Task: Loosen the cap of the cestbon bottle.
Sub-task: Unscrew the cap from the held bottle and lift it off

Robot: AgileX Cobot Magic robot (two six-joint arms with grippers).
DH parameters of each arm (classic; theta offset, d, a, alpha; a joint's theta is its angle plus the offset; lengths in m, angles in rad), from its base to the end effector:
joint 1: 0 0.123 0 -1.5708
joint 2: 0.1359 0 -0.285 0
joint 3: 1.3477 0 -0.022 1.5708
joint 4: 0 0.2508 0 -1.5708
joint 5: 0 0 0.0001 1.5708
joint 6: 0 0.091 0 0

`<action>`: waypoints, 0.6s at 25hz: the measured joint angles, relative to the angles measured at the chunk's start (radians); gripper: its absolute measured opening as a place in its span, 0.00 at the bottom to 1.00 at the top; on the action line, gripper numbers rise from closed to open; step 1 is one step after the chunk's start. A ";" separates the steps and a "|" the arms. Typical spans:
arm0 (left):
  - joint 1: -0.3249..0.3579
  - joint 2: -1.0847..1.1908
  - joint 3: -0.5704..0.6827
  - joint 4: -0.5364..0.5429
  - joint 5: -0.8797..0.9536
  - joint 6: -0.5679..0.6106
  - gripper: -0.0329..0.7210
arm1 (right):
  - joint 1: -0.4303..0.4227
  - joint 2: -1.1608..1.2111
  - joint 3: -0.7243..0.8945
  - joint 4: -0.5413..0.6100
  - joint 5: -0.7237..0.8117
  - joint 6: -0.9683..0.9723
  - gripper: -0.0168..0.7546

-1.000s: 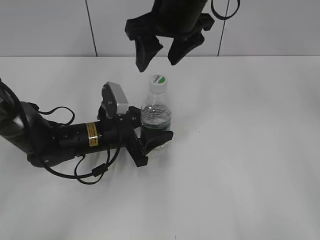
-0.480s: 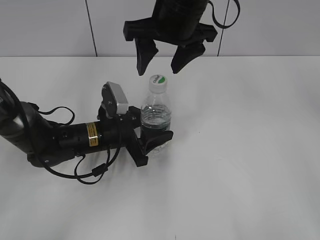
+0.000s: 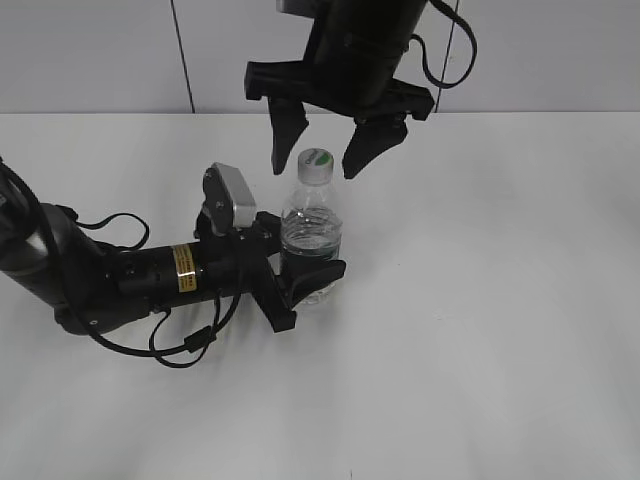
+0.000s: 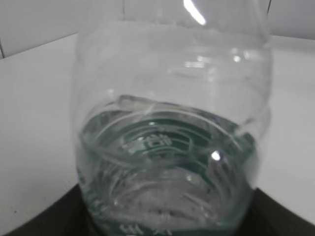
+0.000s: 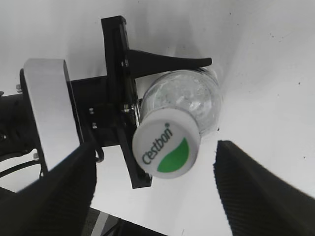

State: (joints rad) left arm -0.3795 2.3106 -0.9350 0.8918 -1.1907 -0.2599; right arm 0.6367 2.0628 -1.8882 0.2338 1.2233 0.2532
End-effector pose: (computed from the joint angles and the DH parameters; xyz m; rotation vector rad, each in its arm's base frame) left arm 0.3196 -0.1982 0.0531 1.0251 1.5468 -0.8889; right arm 0.3442 0.2791 0.2680 -0.4912 2.9280 0.4769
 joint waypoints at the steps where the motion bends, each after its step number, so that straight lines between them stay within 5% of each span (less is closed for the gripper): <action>1: 0.000 0.000 0.000 0.000 0.000 0.000 0.59 | 0.000 -0.001 0.000 -0.007 0.000 0.002 0.75; 15: 0.000 0.000 0.000 -0.003 0.001 0.000 0.59 | 0.000 -0.009 0.000 -0.036 0.000 -0.001 0.64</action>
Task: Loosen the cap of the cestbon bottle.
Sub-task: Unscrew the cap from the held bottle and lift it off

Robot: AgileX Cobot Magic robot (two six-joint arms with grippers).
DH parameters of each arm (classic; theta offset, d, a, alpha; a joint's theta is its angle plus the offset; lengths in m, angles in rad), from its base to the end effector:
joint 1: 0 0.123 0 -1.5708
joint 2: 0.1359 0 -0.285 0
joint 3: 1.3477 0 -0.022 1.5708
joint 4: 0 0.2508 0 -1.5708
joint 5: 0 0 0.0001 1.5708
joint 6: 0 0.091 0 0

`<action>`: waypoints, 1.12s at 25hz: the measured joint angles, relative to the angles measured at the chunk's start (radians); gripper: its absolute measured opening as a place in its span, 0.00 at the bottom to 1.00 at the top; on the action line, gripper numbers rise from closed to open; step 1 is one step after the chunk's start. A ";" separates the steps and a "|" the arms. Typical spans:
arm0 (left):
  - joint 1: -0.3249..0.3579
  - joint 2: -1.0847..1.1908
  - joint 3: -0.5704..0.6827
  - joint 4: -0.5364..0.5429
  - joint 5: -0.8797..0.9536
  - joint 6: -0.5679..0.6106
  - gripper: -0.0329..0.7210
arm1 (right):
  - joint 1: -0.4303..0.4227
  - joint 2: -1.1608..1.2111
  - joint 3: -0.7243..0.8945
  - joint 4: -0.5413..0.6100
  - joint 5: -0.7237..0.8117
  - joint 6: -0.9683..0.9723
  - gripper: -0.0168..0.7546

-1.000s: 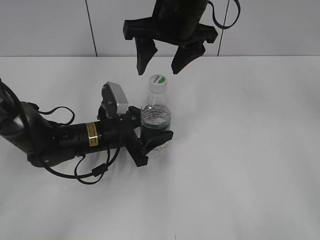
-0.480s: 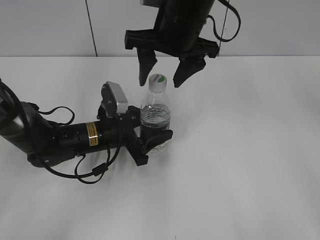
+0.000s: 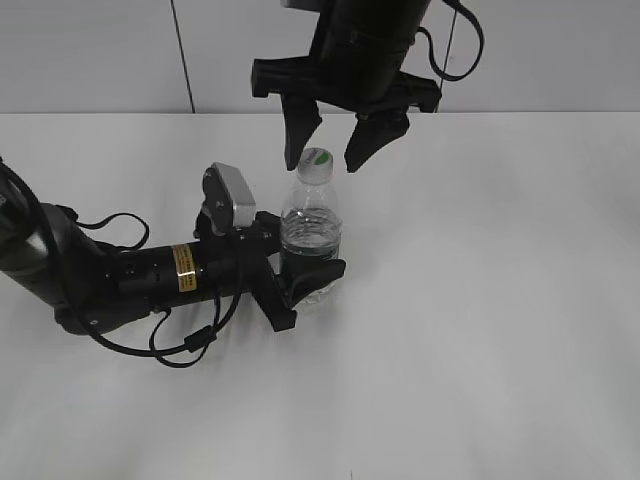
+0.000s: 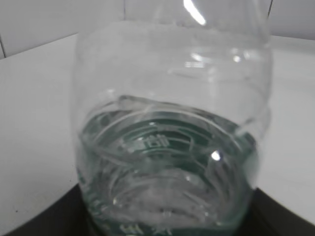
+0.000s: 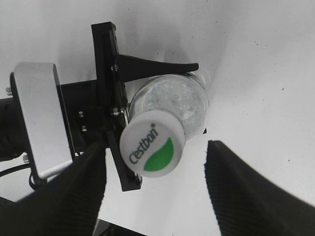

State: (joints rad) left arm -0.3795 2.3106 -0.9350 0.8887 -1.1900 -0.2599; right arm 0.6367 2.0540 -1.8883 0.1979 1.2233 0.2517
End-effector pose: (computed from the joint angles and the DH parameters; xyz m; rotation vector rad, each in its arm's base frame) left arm 0.3198 -0.1981 0.0531 1.0221 1.5483 -0.8872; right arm 0.3449 0.2759 0.2713 -0.5033 2.9087 0.4325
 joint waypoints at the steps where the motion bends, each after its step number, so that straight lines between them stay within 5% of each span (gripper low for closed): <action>1: 0.000 0.000 0.000 0.000 0.000 0.000 0.59 | 0.000 0.000 0.000 0.000 0.000 0.000 0.64; 28: -0.007 0.021 0.000 -0.007 -0.036 0.000 0.59 | 0.000 0.010 0.000 -0.006 -0.001 -0.040 0.64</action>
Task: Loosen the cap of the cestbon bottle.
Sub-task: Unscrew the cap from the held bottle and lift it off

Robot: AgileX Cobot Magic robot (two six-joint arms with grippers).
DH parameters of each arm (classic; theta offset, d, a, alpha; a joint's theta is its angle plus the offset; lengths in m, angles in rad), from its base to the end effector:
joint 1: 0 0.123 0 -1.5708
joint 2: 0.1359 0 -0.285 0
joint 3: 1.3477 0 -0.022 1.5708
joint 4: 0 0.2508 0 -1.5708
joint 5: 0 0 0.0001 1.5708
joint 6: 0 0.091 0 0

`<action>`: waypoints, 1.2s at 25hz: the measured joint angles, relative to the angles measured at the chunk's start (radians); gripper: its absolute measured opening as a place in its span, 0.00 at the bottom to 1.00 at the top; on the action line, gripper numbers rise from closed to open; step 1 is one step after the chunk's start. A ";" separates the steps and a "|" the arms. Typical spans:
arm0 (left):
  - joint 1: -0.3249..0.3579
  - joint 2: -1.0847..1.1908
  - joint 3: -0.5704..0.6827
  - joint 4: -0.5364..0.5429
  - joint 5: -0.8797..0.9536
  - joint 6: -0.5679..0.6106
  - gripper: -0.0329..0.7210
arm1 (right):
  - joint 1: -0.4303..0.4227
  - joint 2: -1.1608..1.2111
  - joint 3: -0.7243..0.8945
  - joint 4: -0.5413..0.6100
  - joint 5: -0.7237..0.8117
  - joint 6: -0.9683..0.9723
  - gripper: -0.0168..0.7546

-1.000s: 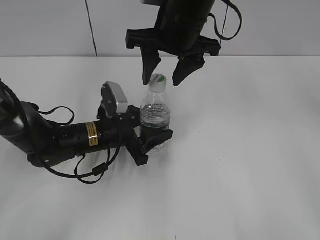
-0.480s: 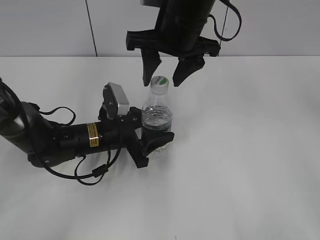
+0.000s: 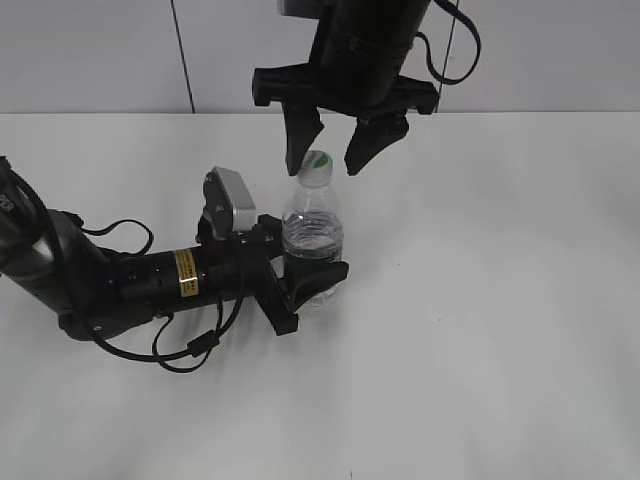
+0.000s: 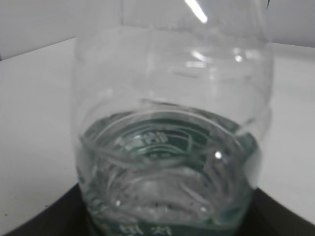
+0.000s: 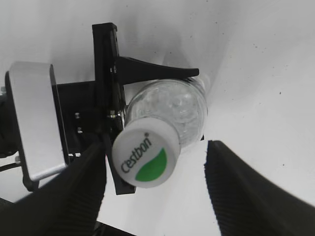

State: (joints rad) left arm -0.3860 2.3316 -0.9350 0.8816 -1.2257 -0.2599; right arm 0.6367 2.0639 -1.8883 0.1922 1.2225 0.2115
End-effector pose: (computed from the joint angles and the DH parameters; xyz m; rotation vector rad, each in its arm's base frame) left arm 0.3173 -0.2002 0.0485 1.0061 1.5373 -0.9165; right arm 0.3464 0.2764 0.2668 -0.5625 2.9005 0.4143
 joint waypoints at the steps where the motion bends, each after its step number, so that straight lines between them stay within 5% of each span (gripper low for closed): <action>1: 0.000 0.000 0.000 0.000 0.000 0.000 0.59 | 0.000 0.000 0.000 0.000 0.001 0.000 0.64; 30: 0.000 0.000 0.000 0.021 -0.002 0.000 0.59 | 0.033 0.000 0.000 -0.030 0.001 -0.012 0.64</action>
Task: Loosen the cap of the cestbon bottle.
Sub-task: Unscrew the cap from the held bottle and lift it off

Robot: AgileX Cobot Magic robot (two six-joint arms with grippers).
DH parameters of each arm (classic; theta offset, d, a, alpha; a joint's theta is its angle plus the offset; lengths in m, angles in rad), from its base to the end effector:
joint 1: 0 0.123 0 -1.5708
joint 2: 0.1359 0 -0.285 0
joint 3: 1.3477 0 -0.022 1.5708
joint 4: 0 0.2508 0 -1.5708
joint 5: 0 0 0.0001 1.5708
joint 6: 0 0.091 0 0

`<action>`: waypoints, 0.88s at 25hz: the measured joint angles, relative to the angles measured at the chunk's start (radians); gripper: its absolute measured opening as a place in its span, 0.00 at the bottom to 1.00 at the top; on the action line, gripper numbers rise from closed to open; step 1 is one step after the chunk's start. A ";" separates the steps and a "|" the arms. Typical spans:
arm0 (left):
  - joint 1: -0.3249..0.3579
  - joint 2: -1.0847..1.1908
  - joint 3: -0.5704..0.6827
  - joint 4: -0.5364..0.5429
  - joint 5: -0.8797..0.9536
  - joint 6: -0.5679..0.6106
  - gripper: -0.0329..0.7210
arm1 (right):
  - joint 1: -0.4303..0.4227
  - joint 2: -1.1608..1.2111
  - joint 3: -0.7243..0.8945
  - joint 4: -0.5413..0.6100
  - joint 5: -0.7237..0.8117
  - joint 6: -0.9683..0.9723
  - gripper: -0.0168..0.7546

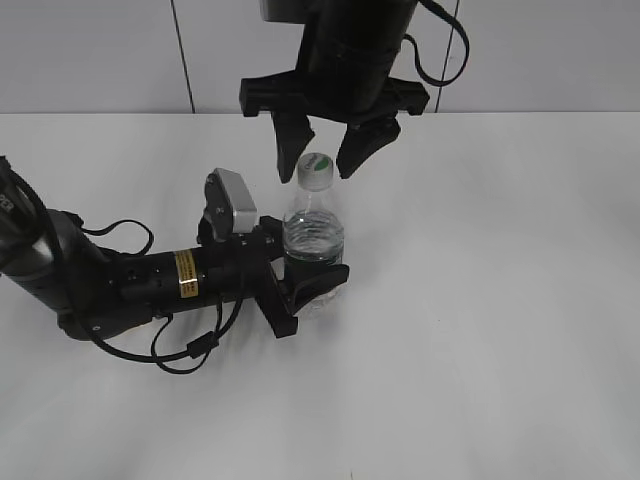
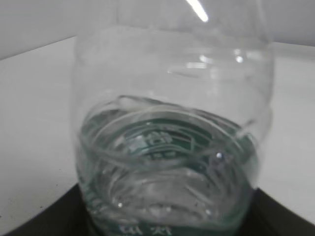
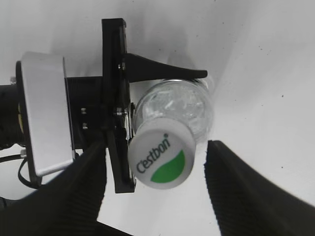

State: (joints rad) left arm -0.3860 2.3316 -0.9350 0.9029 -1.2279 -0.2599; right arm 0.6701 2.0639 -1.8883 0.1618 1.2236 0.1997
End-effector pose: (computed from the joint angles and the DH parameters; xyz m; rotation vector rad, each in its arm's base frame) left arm 0.3155 -0.2008 0.0484 1.0270 1.5288 -0.9273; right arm 0.3384 0.2858 0.2663 -0.6369 2.8813 0.3753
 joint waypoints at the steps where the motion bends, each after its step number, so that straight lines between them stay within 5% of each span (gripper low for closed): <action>1: 0.000 0.000 0.000 0.001 0.000 0.000 0.59 | 0.000 0.000 0.000 0.000 0.000 0.000 0.64; 22: 0.000 0.000 0.000 0.003 0.000 0.000 0.59 | 0.000 0.035 -0.064 -0.024 -0.001 -0.006 0.59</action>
State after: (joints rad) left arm -0.3860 2.3316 -0.9350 0.9058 -1.2279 -0.2599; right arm 0.6701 2.0990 -1.9526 0.1375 1.2229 0.1934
